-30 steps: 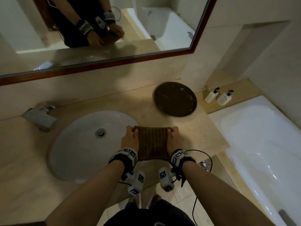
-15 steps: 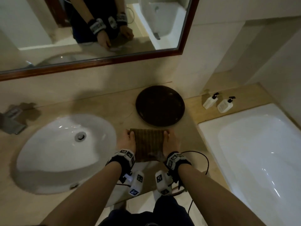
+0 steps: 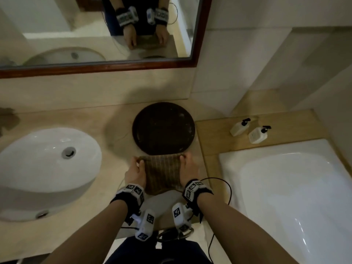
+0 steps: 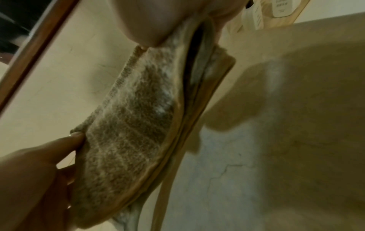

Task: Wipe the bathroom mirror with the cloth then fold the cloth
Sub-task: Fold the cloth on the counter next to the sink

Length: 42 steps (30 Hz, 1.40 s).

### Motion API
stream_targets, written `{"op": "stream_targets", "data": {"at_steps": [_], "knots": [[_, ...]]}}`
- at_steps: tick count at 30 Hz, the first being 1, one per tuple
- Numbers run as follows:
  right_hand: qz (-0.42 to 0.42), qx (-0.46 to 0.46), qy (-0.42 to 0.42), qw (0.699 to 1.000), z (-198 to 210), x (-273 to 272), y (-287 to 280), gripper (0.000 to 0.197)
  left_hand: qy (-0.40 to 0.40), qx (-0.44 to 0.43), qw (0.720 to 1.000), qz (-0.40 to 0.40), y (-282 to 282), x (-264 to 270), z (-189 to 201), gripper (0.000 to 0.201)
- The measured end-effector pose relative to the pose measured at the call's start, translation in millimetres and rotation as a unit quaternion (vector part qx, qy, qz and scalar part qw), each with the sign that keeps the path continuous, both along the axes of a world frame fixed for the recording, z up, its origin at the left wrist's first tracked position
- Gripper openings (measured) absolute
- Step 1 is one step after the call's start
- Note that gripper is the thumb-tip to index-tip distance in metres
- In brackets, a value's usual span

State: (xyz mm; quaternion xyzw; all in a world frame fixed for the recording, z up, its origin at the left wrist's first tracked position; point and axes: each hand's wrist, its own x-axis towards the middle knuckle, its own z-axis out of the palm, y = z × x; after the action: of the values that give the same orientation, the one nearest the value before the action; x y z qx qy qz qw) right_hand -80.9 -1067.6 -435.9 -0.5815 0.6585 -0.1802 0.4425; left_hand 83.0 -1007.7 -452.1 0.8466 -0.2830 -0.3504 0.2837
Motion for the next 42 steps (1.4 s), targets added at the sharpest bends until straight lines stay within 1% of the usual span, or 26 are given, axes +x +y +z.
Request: {"op": "stream_targets", "data": {"at_steps": [2,8,12,14,16,21,24,27,32,37,42], "knots": [[0.0,-0.004,0.001,1.0,-1,2,-9,0.025,-0.004,0.003,1.0,0.002,-10,2,0,0.023],[-0.007,-0.01,-0.006,1.0,2,13,-40,0.022,-0.012,-0.007,1.0,-0.024,-44,18,0,0.024],[-0.013,-0.017,0.037,0.999,-5,31,-68,0.025,-0.038,-0.015,0.998,-0.045,-72,33,-2,0.021],[-0.012,-0.022,0.065,0.998,-11,38,-82,0.026,-0.04,-0.007,0.998,-0.057,-86,41,-6,0.024],[-0.013,-0.021,0.077,0.997,-16,42,-95,0.027,-0.04,0.0,0.996,-0.074,-101,46,-10,0.029],[-0.003,-0.022,0.131,0.991,-26,43,-126,0.027,-0.072,0.025,0.986,-0.145,-134,57,-18,0.029],[-0.008,-0.024,0.137,0.99,-32,45,-145,0.029,-0.086,0.017,0.98,-0.177,-154,63,-20,0.029],[-0.006,-0.028,0.147,0.989,-38,50,-160,0.029,-0.094,0.031,0.977,-0.187,-171,70,-23,0.029],[0.017,-0.048,0.188,0.981,-44,56,-180,0.027,-0.157,0.058,0.966,-0.197,-194,77,-28,0.031],[0.031,-0.045,0.223,0.973,-47,60,-190,0.025,-0.205,0.093,0.949,-0.221,-204,77,-33,0.033],[0.025,-0.023,0.214,0.976,-48,60,-195,0.022,-0.204,0.103,0.954,-0.195,-208,75,-32,0.033]]}}
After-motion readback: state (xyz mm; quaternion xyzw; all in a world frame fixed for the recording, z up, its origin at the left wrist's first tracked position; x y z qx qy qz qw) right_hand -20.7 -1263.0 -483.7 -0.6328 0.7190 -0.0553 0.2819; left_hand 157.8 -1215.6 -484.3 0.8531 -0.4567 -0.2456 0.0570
